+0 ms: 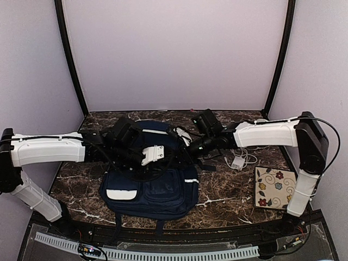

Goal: Pack the student bag
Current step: Pick up the lower front pocket of the student bag.

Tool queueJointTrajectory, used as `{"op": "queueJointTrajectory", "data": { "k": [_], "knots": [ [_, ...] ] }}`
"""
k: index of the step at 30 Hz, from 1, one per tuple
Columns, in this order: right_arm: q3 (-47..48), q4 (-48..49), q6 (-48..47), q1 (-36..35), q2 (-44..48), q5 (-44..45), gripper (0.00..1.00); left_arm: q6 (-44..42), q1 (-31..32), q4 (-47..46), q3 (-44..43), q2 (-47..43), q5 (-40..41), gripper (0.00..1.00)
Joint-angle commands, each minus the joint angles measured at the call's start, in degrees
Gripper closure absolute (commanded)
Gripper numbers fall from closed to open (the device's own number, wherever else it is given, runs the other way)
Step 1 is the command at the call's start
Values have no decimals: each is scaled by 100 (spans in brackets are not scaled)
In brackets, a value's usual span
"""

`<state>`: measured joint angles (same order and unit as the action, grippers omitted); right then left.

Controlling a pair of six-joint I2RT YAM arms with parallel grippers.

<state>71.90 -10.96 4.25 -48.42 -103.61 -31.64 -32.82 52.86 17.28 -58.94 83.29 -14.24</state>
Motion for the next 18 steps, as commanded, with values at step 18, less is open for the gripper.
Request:
{"op": "queueJointTrajectory", "data": {
  "k": [18],
  "knots": [
    [375, -632, 498, -81, -1206, 2342, 38, 21, -48, 67, 350, -1407, -1292, 100]
  ]
}}
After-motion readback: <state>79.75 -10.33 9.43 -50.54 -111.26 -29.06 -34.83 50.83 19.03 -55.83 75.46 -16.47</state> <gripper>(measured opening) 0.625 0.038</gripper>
